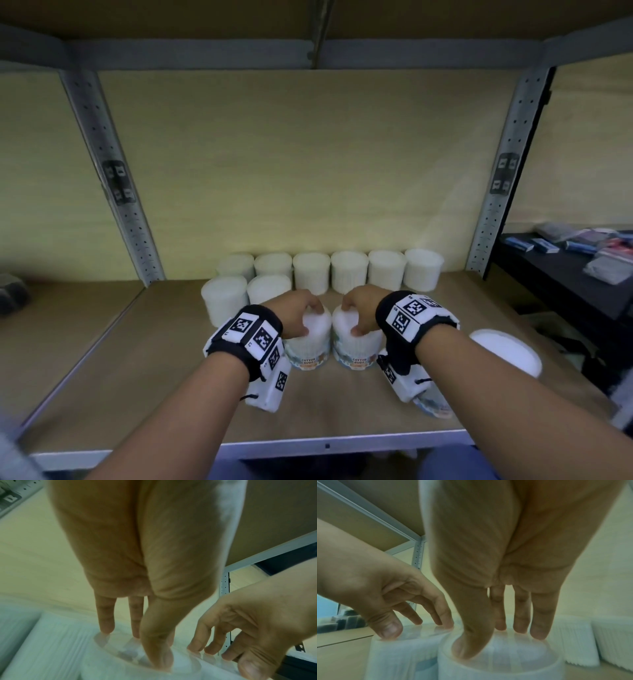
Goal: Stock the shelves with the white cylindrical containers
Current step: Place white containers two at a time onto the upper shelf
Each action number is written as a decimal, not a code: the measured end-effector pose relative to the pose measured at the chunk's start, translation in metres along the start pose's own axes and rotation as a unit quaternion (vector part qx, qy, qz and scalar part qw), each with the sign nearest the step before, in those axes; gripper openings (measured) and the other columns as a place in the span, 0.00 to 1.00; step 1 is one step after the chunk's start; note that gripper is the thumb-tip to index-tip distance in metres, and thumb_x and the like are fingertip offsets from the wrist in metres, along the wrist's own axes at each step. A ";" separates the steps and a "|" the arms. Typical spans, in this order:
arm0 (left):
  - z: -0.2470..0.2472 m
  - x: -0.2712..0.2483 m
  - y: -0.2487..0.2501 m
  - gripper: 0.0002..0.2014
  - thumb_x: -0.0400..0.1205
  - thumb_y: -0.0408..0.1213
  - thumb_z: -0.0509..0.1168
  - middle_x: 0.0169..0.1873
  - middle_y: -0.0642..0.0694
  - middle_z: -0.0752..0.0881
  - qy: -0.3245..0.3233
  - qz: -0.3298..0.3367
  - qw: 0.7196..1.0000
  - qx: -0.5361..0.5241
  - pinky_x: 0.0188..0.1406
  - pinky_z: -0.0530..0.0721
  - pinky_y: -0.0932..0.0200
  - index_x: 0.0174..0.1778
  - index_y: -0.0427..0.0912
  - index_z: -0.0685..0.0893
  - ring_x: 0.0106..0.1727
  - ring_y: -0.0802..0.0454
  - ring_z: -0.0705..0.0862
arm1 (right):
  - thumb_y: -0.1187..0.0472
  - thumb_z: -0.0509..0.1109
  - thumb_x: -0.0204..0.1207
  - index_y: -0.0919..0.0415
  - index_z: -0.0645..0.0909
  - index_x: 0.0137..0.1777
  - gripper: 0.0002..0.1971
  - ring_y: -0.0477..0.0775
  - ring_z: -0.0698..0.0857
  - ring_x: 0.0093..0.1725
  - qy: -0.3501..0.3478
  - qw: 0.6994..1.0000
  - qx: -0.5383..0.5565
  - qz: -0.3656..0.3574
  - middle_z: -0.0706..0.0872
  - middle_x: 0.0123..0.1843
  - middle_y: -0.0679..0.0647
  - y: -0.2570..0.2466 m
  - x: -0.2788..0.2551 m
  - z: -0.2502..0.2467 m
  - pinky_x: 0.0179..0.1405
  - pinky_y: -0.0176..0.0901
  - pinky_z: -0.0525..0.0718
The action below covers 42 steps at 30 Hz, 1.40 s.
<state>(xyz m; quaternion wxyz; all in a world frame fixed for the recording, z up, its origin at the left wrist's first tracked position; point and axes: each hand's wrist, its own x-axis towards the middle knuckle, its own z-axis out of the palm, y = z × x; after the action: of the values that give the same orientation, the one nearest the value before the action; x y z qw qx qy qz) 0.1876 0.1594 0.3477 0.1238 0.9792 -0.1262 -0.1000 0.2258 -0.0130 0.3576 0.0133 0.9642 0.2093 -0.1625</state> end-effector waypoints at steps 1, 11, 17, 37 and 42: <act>0.002 -0.006 0.001 0.25 0.79 0.30 0.67 0.73 0.48 0.73 0.001 0.000 1.000 -0.003 0.63 0.70 0.65 0.73 0.47 0.73 0.73 0.50 0.73 | 0.54 0.76 0.73 0.59 0.70 0.77 0.33 0.59 0.76 0.73 0.001 1.000 0.001 -0.002 0.75 0.76 0.56 -0.001 -0.006 0.002 0.72 0.50 0.76; 0.012 -0.049 0.022 0.25 0.80 0.34 0.68 0.73 0.49 0.73 -0.023 0.029 0.999 0.005 0.69 0.71 0.60 0.73 0.48 0.73 0.73 0.50 0.73 | 0.57 0.73 0.75 0.56 0.69 0.77 0.30 0.57 0.75 0.74 0.008 0.999 0.032 -0.021 0.72 0.77 0.53 -0.002 -0.064 0.020 0.73 0.49 0.75; 0.018 -0.059 0.035 0.25 0.80 0.35 0.67 0.73 0.50 0.73 -0.029 0.033 0.999 0.002 0.66 0.70 0.61 0.73 0.50 0.73 0.73 0.50 0.73 | 0.56 0.73 0.76 0.54 0.68 0.78 0.30 0.56 0.73 0.75 0.001 0.999 0.035 -0.028 0.70 0.78 0.51 0.006 -0.085 0.027 0.74 0.47 0.72; 0.013 -0.058 0.034 0.23 0.81 0.40 0.65 0.73 0.52 0.73 -0.030 0.029 0.999 -0.024 0.69 0.73 0.59 0.73 0.51 0.73 0.72 0.52 0.73 | 0.51 0.70 0.77 0.50 0.72 0.75 0.26 0.55 0.77 0.71 0.006 0.997 0.065 -0.033 0.74 0.75 0.50 0.005 -0.086 0.013 0.71 0.49 0.77; 0.000 -0.056 0.007 0.24 0.81 0.42 0.65 0.73 0.51 0.74 -0.002 -0.001 0.999 -0.038 0.70 0.72 0.59 0.75 0.50 0.72 0.72 0.53 0.74 | 0.54 0.69 0.78 0.53 0.77 0.71 0.22 0.53 0.79 0.68 0.042 0.992 0.104 -0.050 0.78 0.71 0.52 -0.010 -0.065 -0.005 0.61 0.40 0.76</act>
<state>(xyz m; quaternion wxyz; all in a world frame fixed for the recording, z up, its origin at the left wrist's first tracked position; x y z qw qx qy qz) 0.1332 0.1682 0.3582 0.1607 0.9736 -0.1217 -0.1072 0.1670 -0.0295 0.3834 -0.1044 0.9547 0.2391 -0.1429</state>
